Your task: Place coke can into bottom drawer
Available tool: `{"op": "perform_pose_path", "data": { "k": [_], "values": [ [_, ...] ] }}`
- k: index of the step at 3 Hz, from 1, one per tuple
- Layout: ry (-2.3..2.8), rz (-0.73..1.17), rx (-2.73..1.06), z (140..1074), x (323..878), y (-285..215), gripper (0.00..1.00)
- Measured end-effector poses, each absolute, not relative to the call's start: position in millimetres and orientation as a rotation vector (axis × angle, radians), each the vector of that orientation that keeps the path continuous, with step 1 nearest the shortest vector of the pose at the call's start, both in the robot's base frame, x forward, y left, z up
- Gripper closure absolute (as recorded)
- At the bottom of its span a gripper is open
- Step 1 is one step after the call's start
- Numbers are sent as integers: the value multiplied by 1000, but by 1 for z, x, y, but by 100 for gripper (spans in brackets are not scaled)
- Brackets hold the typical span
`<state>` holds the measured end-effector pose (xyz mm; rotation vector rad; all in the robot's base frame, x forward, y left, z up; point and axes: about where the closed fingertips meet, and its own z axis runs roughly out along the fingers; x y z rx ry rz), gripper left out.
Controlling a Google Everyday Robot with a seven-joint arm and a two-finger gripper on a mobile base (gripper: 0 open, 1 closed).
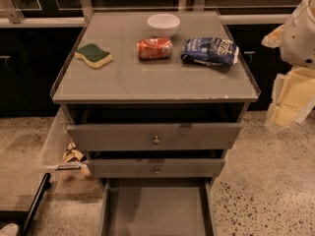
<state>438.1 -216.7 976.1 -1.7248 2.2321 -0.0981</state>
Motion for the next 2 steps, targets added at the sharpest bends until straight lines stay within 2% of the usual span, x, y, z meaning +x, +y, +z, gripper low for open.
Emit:
{"op": "perform_pose_path", "data": {
  "k": [1, 2],
  "values": [
    [2232, -98, -1725, 976, 438, -217, 0],
    [2196, -40, -1714, 967, 476, -214, 0]
  ]
}}
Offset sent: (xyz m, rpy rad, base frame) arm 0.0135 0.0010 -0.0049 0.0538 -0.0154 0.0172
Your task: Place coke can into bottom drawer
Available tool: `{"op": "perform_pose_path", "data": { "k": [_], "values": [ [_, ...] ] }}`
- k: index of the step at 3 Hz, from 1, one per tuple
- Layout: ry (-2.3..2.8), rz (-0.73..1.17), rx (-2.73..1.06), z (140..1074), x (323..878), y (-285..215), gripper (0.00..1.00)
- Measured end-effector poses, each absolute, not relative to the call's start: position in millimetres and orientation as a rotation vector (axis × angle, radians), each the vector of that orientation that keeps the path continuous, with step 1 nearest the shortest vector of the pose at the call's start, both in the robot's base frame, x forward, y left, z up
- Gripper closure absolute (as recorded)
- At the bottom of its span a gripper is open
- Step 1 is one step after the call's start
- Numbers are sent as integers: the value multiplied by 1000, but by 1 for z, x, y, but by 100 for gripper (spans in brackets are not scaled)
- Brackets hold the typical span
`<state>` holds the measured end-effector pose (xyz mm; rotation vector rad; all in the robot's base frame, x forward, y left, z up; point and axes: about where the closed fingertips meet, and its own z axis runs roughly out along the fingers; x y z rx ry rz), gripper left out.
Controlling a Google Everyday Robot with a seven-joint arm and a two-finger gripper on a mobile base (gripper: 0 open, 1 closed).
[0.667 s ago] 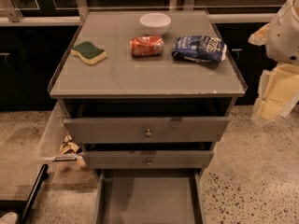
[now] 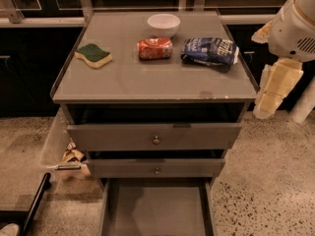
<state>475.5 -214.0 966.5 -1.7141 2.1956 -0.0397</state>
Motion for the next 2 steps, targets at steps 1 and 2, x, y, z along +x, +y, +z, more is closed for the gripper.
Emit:
{"op": "perform_pose_path", "data": {
  "k": [1, 2],
  "values": [
    [2193, -39, -1714, 967, 476, -214, 0],
    [2107, -25, -1716, 968, 492, -205, 0]
  ]
}}
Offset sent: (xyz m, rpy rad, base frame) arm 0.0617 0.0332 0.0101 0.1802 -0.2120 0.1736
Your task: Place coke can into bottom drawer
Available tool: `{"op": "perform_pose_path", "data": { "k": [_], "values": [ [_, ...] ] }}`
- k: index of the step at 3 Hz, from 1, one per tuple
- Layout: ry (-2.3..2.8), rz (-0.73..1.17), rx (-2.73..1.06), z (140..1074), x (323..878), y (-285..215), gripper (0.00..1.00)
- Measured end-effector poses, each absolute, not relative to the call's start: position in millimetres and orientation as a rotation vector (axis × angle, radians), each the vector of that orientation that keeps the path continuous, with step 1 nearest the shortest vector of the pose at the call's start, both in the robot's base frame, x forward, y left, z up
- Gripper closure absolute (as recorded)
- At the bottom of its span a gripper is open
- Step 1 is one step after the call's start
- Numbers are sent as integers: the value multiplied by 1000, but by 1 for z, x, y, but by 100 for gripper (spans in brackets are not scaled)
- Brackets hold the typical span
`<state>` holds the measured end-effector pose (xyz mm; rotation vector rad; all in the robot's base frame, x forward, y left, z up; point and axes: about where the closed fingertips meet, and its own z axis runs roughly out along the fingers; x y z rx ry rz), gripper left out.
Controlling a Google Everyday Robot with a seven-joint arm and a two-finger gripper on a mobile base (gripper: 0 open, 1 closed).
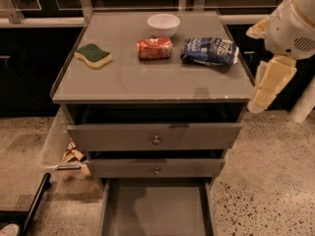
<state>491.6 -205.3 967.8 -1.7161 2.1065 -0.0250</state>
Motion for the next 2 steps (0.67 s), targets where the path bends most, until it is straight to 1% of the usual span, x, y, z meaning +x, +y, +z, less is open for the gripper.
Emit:
{"op": "perform_pose_path", "data": {
  "k": [2],
  "values": [
    [1749, 4, -1772, 973, 575, -159, 0]
  ]
}}
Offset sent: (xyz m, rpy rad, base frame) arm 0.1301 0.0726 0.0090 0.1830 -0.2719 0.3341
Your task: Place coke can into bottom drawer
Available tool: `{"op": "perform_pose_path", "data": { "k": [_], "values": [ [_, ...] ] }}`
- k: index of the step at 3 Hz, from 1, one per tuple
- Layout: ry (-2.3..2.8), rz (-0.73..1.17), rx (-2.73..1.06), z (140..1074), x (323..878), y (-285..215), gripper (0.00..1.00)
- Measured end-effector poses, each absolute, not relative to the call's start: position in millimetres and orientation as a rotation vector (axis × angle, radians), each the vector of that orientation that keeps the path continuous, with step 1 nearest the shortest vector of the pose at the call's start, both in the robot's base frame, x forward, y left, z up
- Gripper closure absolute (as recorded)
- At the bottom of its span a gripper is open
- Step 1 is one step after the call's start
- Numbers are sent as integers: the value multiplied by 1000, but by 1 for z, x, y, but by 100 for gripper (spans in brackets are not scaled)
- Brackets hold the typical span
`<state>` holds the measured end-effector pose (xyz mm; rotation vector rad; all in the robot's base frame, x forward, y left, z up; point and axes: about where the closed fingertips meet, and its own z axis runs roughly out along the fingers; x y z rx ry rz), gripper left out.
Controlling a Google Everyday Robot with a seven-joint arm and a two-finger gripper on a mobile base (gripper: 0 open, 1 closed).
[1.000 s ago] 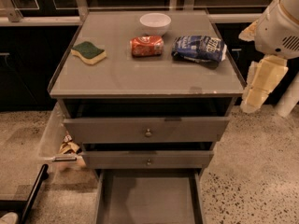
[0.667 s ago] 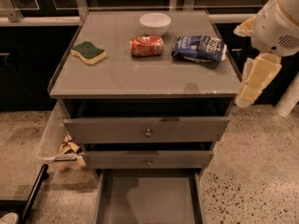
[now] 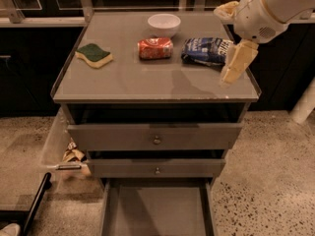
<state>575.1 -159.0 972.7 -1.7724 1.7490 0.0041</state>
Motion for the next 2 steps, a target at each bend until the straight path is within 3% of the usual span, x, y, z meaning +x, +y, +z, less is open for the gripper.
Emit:
{"op": "perform_pose_path", "data": {
  "k": [1, 2],
  "values": [
    [1722, 50, -1809, 962, 622, -147, 0],
    [1722, 50, -1809, 962, 622, -147, 0]
  ]
}}
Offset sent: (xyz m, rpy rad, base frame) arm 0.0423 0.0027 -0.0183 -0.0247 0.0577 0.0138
